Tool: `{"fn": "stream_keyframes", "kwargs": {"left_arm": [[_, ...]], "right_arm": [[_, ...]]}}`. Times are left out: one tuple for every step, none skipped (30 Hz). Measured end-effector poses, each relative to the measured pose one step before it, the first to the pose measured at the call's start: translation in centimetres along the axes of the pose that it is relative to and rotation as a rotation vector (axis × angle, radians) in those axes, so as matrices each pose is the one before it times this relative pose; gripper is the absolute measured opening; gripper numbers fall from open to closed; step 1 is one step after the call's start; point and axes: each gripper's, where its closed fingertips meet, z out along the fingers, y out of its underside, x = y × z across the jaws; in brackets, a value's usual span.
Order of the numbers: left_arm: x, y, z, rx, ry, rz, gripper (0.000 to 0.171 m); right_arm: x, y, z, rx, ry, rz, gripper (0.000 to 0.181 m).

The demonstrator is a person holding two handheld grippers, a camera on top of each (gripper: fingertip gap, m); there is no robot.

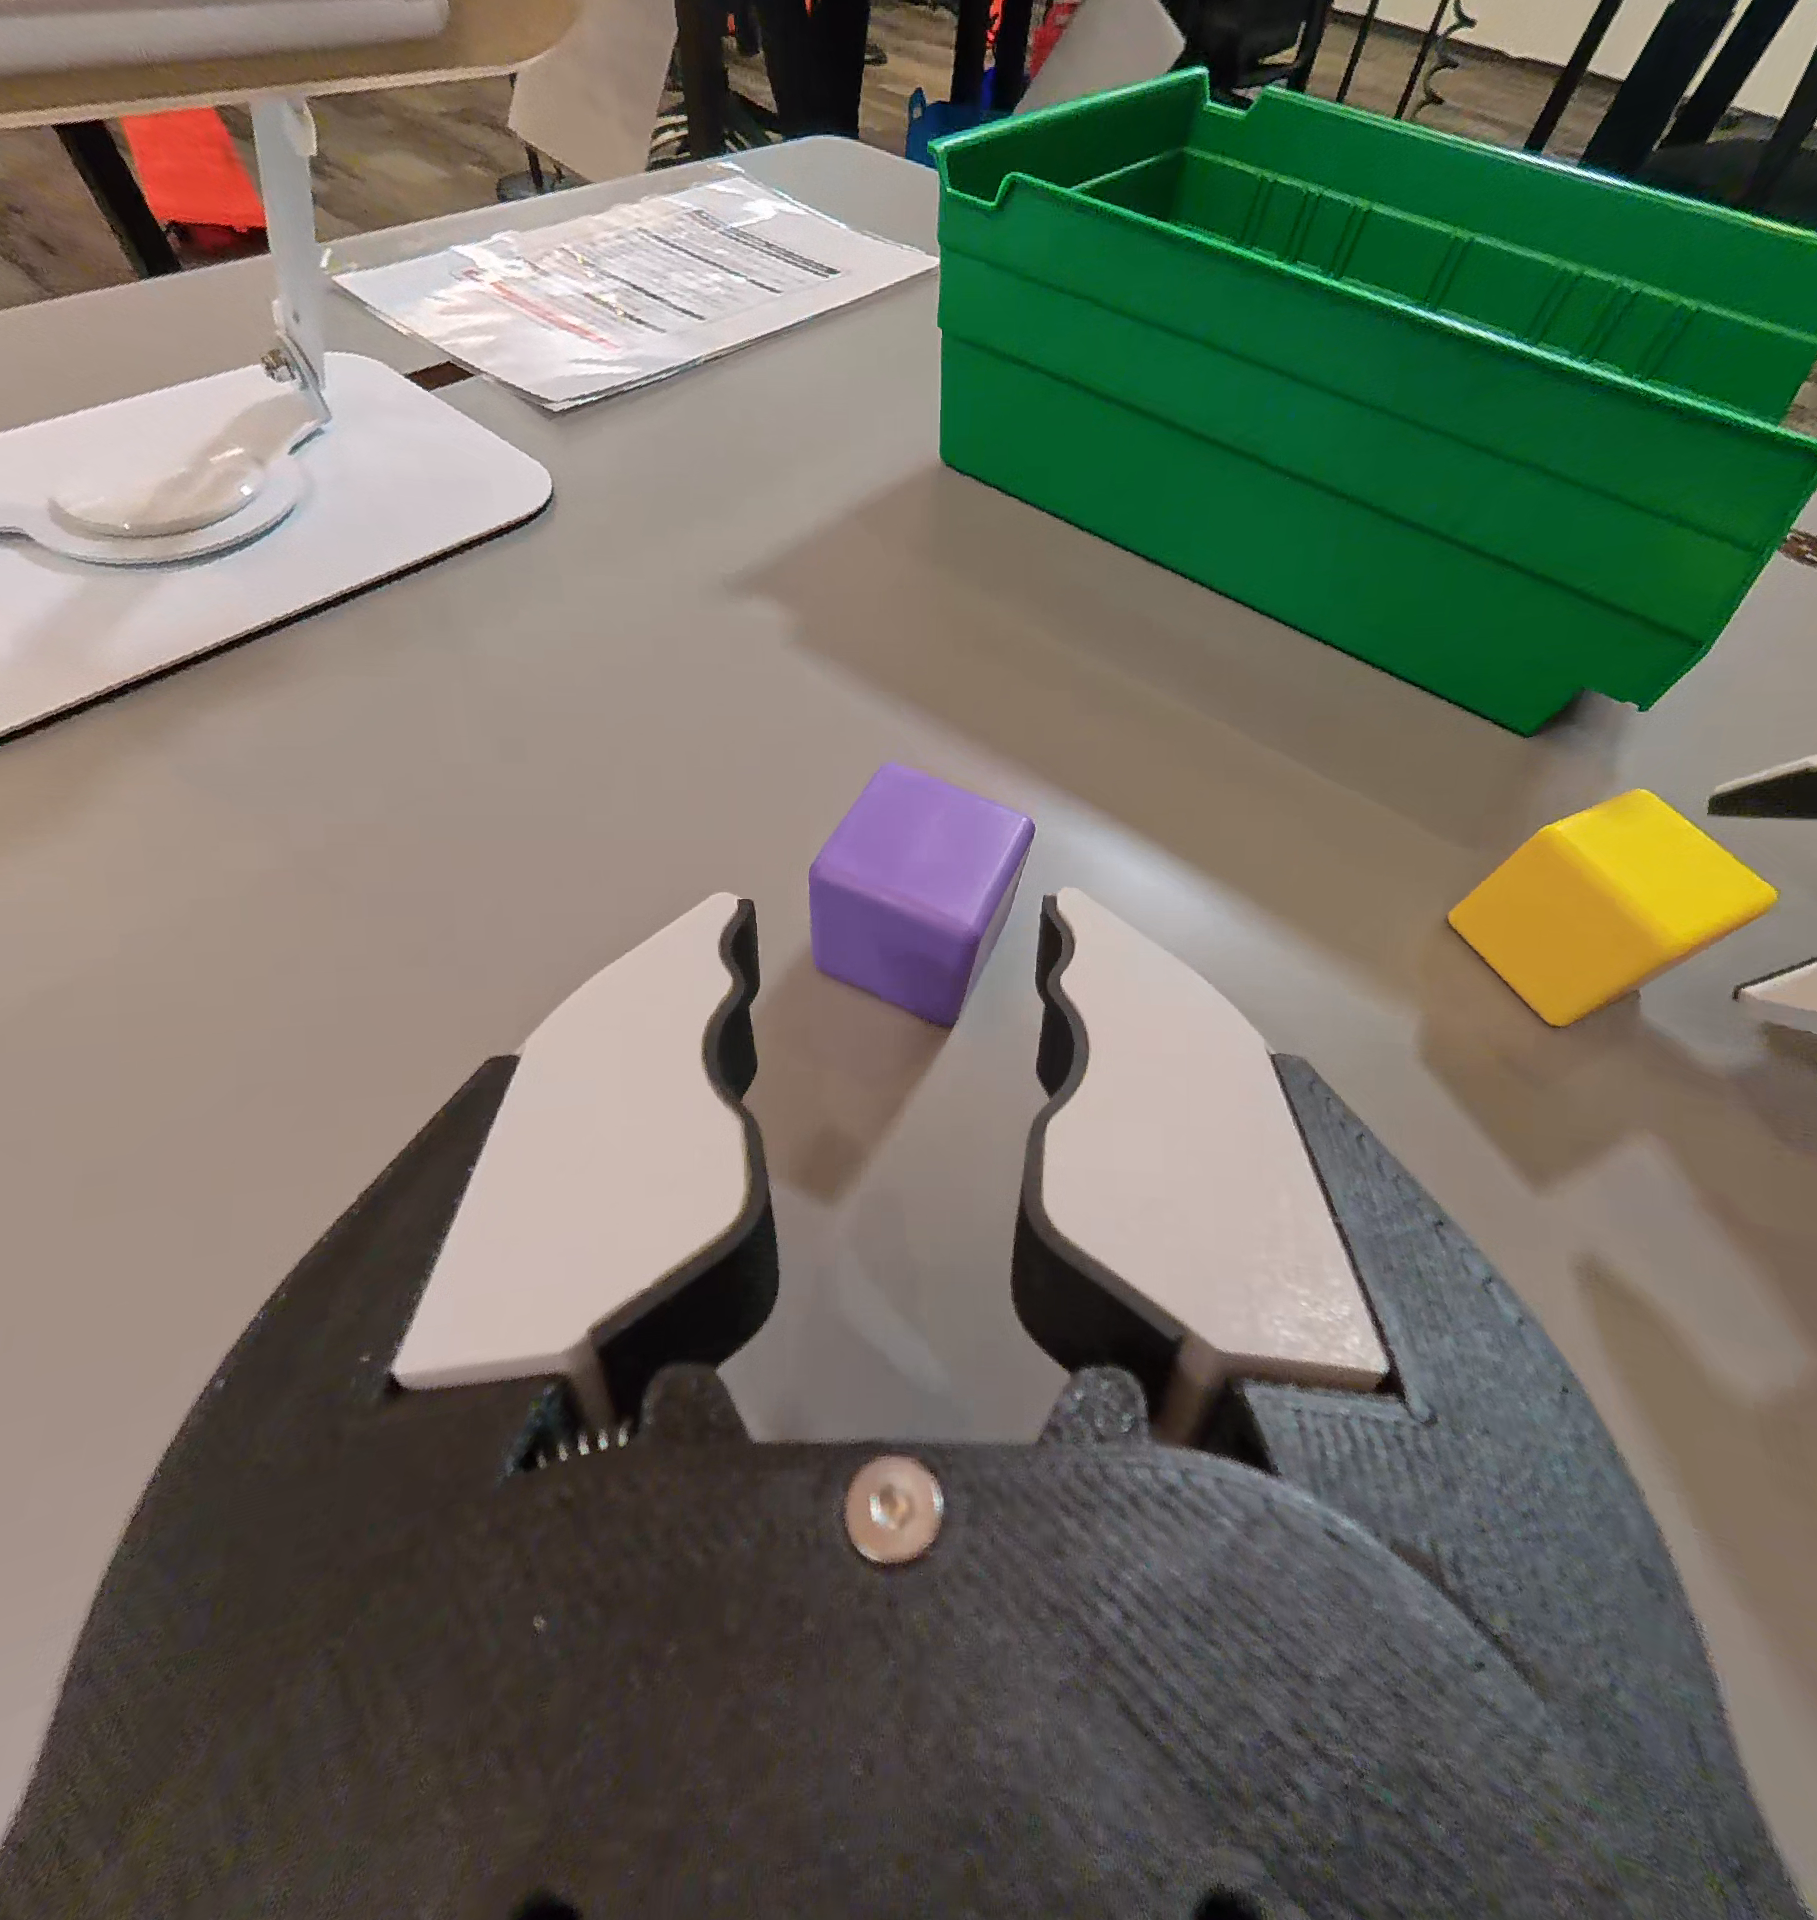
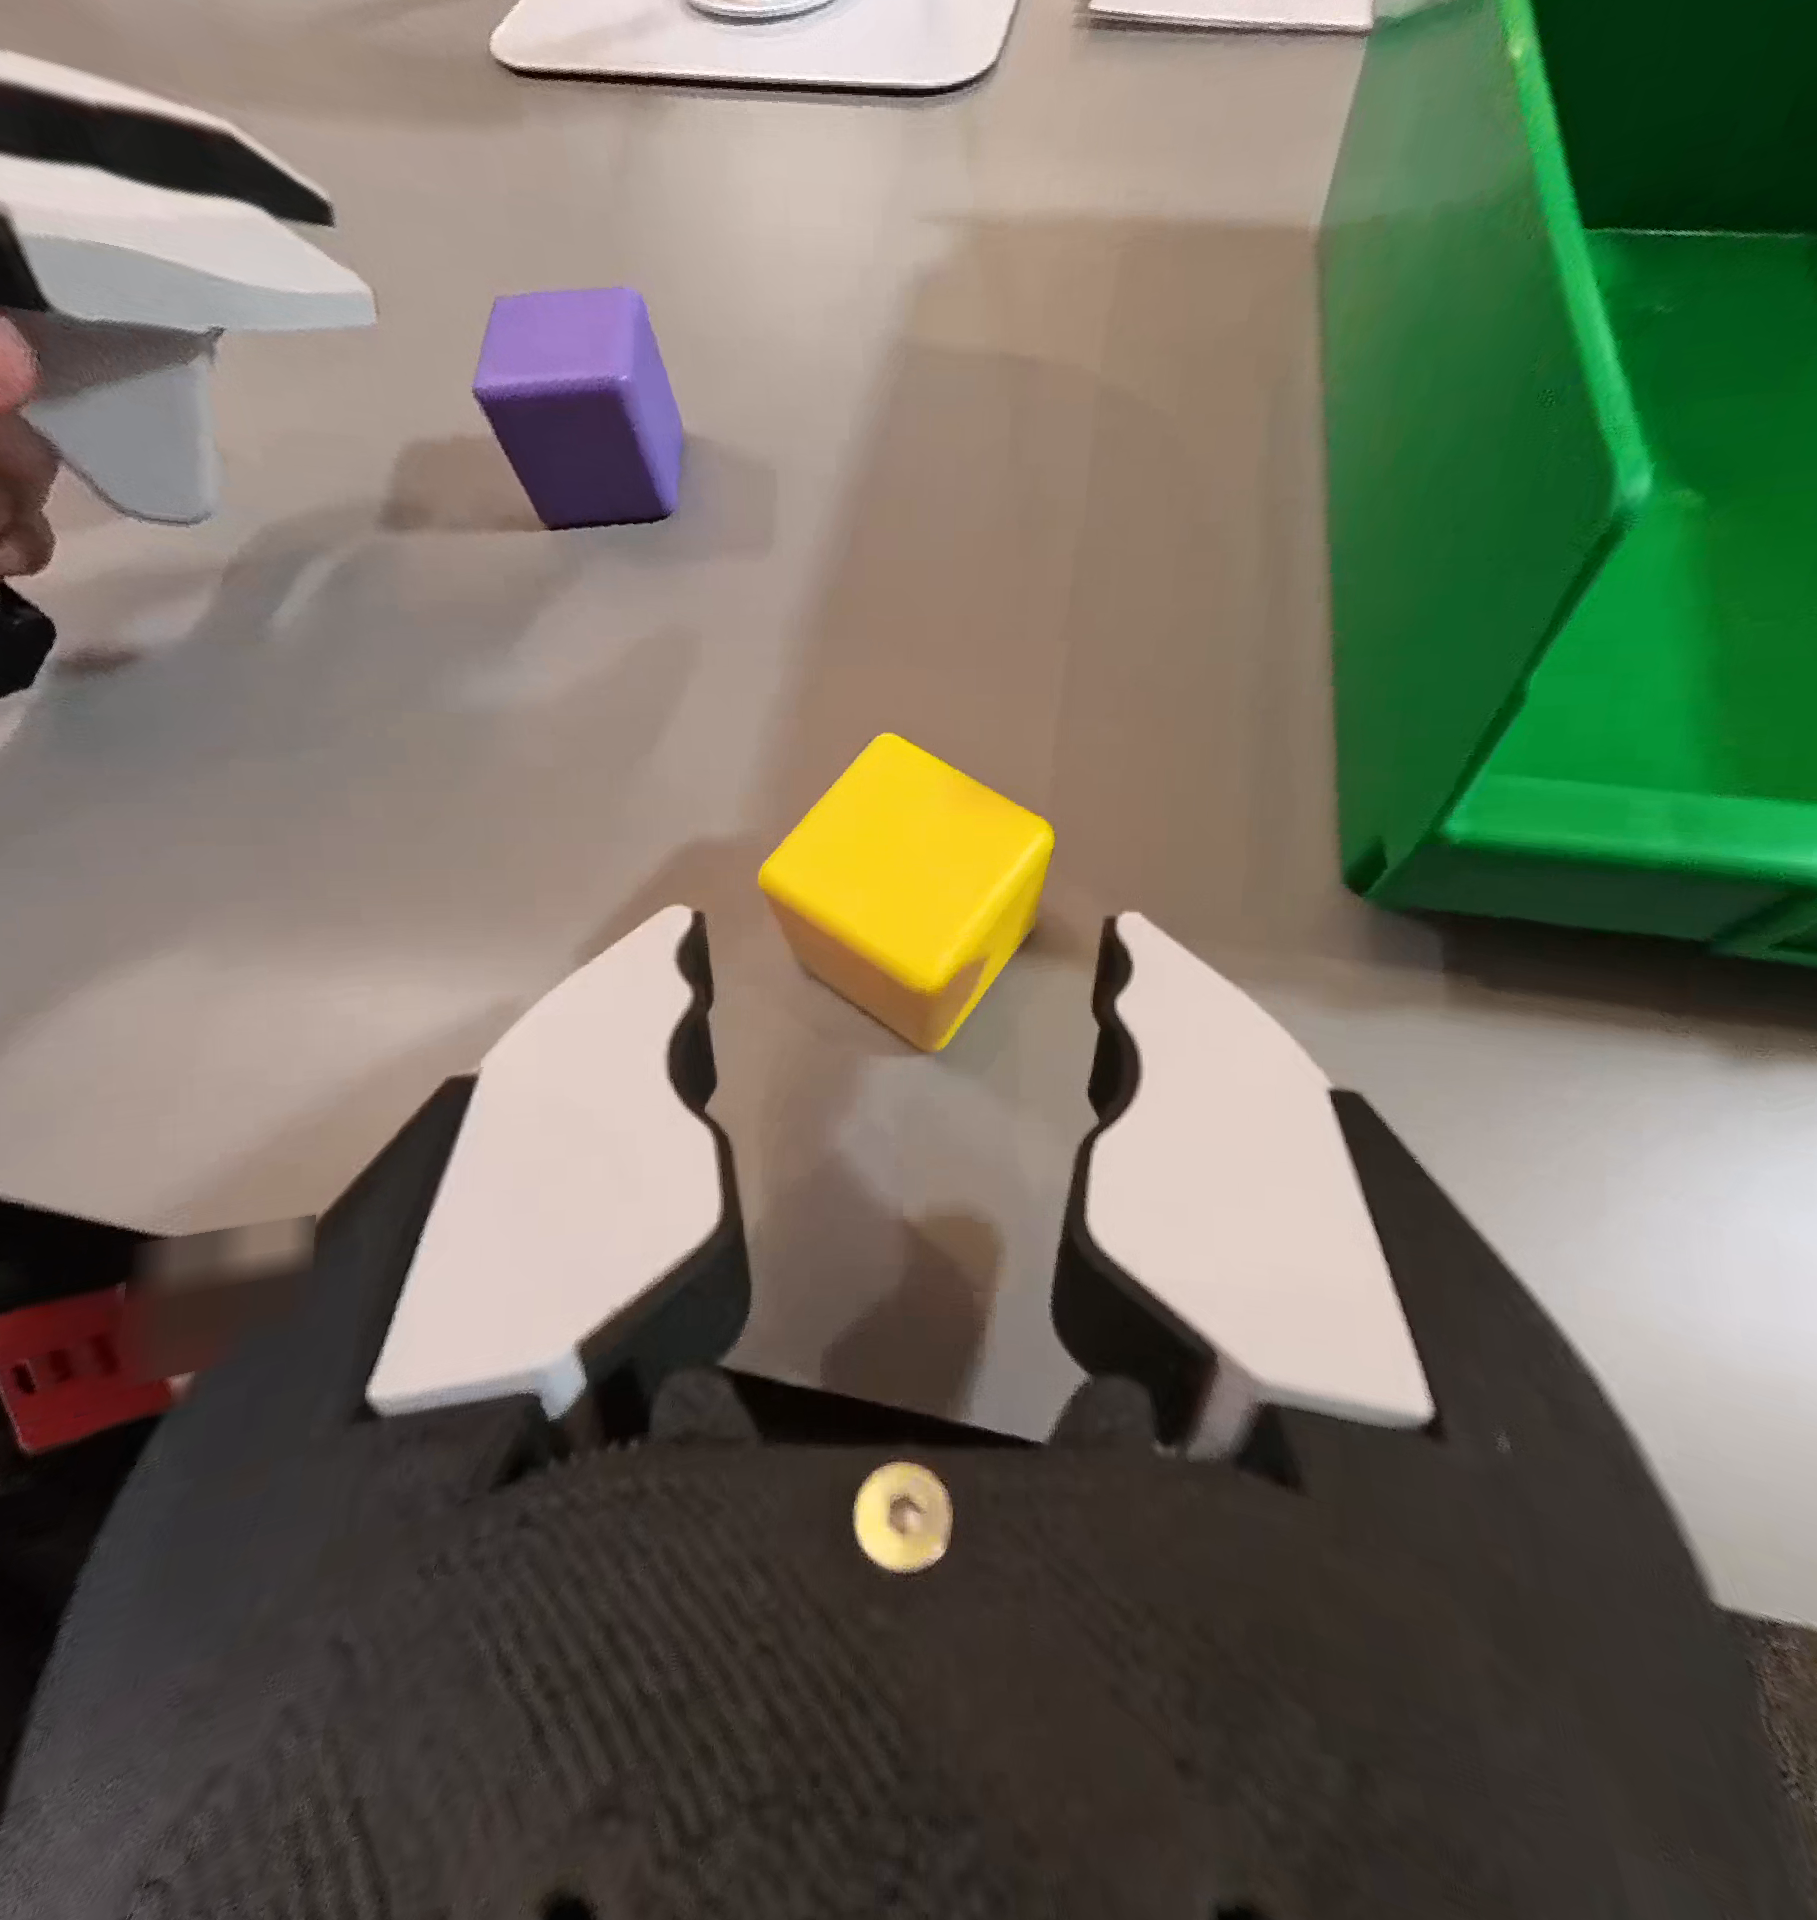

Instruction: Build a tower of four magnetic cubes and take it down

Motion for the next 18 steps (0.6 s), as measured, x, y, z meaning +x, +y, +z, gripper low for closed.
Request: {"fn": "stream_keyframes", "kwargs": {"left_arm": [[0.048, -0.038, 0.047, 0.00064, 0.0021, -0.0027, 0.053], [0.05, -0.045, 0.027, 0.00109, 0.0027, -0.0026, 0.053], [0.023, -0.045, 0.01, 0.00175, 0.0022, -0.002, 0.053], [-0.004, -0.035, -0.014, 0.00155, 0.0019, -0.0009, 0.053], [-0.036, -0.024, -0.015, 0.00135, 0.0012, -0.0006, 0.052], [-0.055, 0.0, -0.019, 0.00086, 0.0022, -0.0018, 0.052], [-0.084, 0.029, -0.018, -0.00036, 0.0023, -0.0036, 0.052], [-0.122, 0.034, -0.028, -0.00078, 0.0009, -0.005, 0.052], [-0.137, 0.033, -0.03, 0.00021, 0.0004, -0.0065, 0.052], [-0.13, -0.008, -0.051, 0.00174, 0.0004, -0.0079, 0.052], [-0.106, -0.053, -0.061, 0.00326, 0.0013, -0.0089, 0.052], [-0.066, -0.086, -0.058, 0.00431, 0.0026, -0.009, 0.052], [-0.048, -0.087, -0.06, 0.00472, 0.0032, -0.0075, 0.052], [-0.047, -0.069, -0.055, 0.00403, 0.0022, -0.0054, 0.052], [-0.071, -0.027, -0.026, 0.00208, 0.0007, -0.0033, 0.052], [-0.082, 0.005, -0.001, 0.00014, -0.0006, -0.0026, 0.052], [-0.066, 0.021, 0.015, -0.0009, 0.0001, -0.0028, 0.052], [-0.035, 0.044, 0.038, -0.0018, 0.0014, -0.0029, 0.052]], "right_arm": [[0.045, 0.052, 0.156, 0.0032, 0.0301, 0.0078, 0.072], [0.149, 0.009, 0.121, 0.0047, 0.0359, 0.0029, 0.072], [0.076, 0.008, 0.116, 0.0048, 0.0273, 0.004, 0.072], [-0.125, 0.031, 0.14, 0.0057, 0.0125, 0.009, 0.072], [-0.243, 0.115, 0.208, 0.0031, 0.0025, 0.0107, 0.073], [-0.242, 0.168, 0.272, 0.0007, 0.0027, 0.0074, 0.073], [-0.14, 0.102, 0.305, 0.0047, 0.0085, 0.0058, 0.073], [-0.109, 0.094, 0.321, 0.0031, 0.0104, 0.0048, 0.073], [0.003, 0.072, 0.344, -0.0018, 0.0145, -0.0001, 0.073], [0.122, -0.019, 0.289, -0.0014, 0.0184, -0.0065, 0.071], [0.175, -0.122, 0.2, 0.0031, 0.0158, -0.0102, 0.071], [0.192, -0.185, 0.132, 0.006, 0.012, -0.0085, 0.07], [0.201, -0.168, 0.118, 0.0057, 0.0079, -0.0024, 0.07], [0.14, -0.082, 0.125, 0.0012, 0.0008, 0.0028, 0.069], [0.104, -0.013, 0.142, -0.0023, -0.0041, 0.0056, 0.07], [0.105, 0.011, 0.122, -0.0024, -0.0045, 0.0067, 0.069], [0.132, 0.003, 0.081, -0.0015, -0.0021, 0.0058, 0.068], [0.192, 0.003, 0.028, -0.0006, 0.0015, 0.0024, 0.067]]}}
